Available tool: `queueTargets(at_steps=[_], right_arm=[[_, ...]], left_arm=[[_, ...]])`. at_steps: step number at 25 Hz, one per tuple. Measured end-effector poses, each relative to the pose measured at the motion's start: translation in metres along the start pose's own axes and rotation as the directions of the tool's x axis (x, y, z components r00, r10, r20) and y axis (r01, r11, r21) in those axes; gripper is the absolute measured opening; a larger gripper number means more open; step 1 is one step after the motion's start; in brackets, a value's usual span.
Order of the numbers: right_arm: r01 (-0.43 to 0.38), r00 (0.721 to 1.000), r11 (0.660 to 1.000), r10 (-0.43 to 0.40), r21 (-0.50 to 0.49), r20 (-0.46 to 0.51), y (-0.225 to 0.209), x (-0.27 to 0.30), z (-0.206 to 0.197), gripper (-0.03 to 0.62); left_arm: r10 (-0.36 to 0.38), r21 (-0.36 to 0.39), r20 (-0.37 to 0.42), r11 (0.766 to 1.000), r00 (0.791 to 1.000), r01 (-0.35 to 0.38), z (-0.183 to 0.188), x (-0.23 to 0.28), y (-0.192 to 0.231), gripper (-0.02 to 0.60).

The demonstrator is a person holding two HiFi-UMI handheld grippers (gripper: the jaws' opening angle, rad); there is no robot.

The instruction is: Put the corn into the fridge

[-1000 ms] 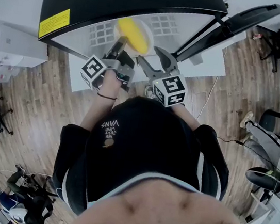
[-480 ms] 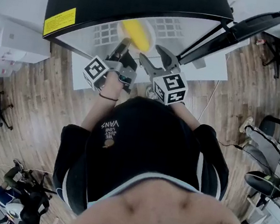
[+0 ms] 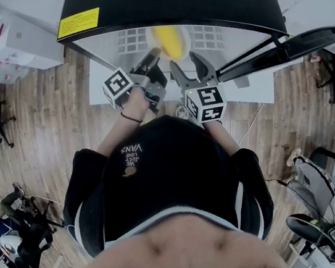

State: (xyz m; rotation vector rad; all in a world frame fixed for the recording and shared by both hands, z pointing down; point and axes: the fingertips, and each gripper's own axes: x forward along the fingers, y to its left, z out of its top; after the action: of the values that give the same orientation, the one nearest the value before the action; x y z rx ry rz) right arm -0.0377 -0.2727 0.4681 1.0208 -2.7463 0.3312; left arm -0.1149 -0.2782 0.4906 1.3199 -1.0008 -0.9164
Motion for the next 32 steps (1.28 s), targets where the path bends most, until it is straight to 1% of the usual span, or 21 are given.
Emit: queueTargets(at_steps=[13,20,32], right_arm=[[-0.021,1.000,1.000,0.021,-0.006,-0.008,-0.007,0.017,0.006,0.249],[-0.025,1.000,1.000,0.025,-0.015,-0.002,-0.012,0.024,0.010,0.250],[-0.024,1.000,0.999,0.025,-0.025,0.004,-0.014,0.030,0.010,0.252]], left_arm=[[0.001,-0.003,0.029,1.000,1.000,-0.001,0.005,0.000,0.000,0.103],[-0.003,-0.011,0.035,1.000,0.999,0.003,0.006,0.000,0.000,0.103],[0.003,-0.002,0.043,1.000,0.999,-0.003,0.008,-0.003,0.001,0.103]])
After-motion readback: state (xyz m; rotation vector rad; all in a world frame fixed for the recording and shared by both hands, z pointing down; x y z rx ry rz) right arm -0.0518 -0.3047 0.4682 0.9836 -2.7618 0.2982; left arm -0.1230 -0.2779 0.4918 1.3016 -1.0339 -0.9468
